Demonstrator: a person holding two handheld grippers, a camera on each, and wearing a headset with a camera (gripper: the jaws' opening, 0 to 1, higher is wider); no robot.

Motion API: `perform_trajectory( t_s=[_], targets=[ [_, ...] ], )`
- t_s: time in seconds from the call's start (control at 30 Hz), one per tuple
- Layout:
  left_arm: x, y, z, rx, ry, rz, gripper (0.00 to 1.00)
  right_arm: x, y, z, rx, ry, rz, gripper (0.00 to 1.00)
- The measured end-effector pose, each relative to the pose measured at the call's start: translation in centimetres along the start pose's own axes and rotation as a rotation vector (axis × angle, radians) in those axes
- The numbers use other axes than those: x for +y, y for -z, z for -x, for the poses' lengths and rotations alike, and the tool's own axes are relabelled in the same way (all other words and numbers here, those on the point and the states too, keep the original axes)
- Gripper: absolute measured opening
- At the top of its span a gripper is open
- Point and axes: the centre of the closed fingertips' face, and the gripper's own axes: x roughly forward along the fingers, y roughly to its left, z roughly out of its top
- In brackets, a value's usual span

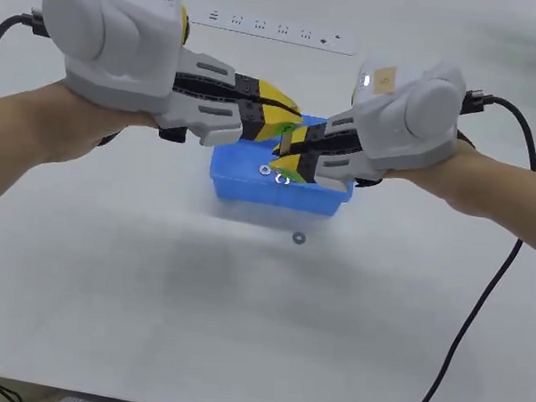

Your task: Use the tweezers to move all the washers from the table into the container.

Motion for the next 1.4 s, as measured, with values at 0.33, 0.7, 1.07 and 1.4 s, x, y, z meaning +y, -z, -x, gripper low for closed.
perform_trajectory(
  t_s=[0.33,0.7,1.07,1.4],
  targets=[
    [0.0,-0.8,0.0,-0.001,-0.027,-0.026,0.04,-0.3,-0.7,0.3,-0.012,0.029,-0.045,0.13],
    [0.2,-1.6,0.7,-0.021,-0.059,-0.038,0.04,0.5,-1.3,1.2,-0.033,0.042,-0.108,0.29],
    [-1.3,-3.6,1.1,-0.034,-0.064,-0.07,0.04,0.4,-0.3,3.9,-0.049,0.154,-0.137,0.49],
    [-4.3,-3.8,0.2,-0.024,-0.053,-0.065,0.04,3.1,1.1,7.4,-0.11,0.179,-0.224,0.66]
  ],
)
